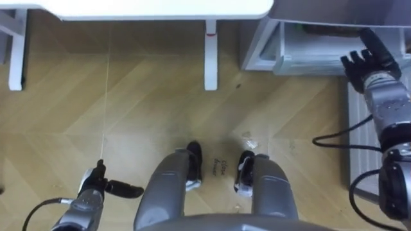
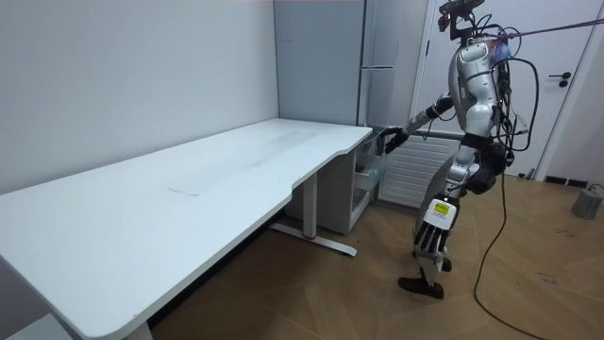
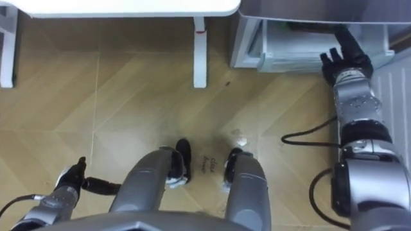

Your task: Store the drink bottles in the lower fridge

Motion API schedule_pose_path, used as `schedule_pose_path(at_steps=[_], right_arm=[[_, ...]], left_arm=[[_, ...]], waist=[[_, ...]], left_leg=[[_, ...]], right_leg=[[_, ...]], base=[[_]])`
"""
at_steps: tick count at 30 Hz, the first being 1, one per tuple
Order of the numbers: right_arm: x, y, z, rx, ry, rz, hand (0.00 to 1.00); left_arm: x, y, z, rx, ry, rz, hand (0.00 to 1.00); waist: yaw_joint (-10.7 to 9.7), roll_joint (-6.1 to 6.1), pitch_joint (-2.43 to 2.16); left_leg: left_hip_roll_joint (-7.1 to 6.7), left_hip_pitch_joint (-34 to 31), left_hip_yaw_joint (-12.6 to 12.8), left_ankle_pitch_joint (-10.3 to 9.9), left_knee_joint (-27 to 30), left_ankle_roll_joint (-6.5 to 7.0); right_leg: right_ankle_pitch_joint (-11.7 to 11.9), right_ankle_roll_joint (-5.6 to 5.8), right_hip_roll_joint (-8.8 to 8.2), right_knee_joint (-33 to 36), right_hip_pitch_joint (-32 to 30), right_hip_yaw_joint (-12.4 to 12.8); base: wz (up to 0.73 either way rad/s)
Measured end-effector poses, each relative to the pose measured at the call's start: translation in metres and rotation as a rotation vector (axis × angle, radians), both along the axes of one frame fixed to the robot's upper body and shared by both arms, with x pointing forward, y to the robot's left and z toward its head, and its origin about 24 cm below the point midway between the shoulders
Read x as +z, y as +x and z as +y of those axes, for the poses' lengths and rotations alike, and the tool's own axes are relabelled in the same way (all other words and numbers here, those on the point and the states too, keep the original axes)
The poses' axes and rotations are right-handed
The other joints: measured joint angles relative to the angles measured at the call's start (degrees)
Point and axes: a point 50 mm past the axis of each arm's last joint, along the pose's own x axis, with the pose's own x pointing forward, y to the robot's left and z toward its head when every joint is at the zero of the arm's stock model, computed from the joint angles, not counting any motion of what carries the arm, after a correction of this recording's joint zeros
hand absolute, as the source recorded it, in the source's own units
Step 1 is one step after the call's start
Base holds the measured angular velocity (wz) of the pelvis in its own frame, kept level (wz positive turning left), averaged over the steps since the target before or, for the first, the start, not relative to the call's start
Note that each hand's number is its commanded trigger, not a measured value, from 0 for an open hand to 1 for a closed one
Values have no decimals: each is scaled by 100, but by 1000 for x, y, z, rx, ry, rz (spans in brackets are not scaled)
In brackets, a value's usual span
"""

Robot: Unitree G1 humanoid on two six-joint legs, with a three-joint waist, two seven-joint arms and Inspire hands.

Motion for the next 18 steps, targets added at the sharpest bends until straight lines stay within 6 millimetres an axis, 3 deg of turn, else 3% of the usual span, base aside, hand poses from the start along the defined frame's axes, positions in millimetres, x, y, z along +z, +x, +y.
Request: schedule_pose_path(at_steps=[6,12,18], right_arm=[[-18,-23,-7,-12,-170,200,0],[-24,-29,-9,-69,-170,268,0],[-35,-39,-11,-137,-109,338,0]], left_arm=[[1,-1,3,29,-14,-13,0],[0,-2,2,23,-17,-12,0],[0,-2,1,16,-18,3,0]], waist=[[-1,-32,-26],[26,-71,3],[103,-1,44]], left_leg=[[-35,291,120,139,-368,-39],[-6,294,144,207,-448,-37],[68,206,85,206,-455,-45]], right_leg=[[112,54,7,-202,142,129],[194,29,107,-310,143,191],[286,14,187,-555,175,103]], base=[[-12],[-3],[-1]])
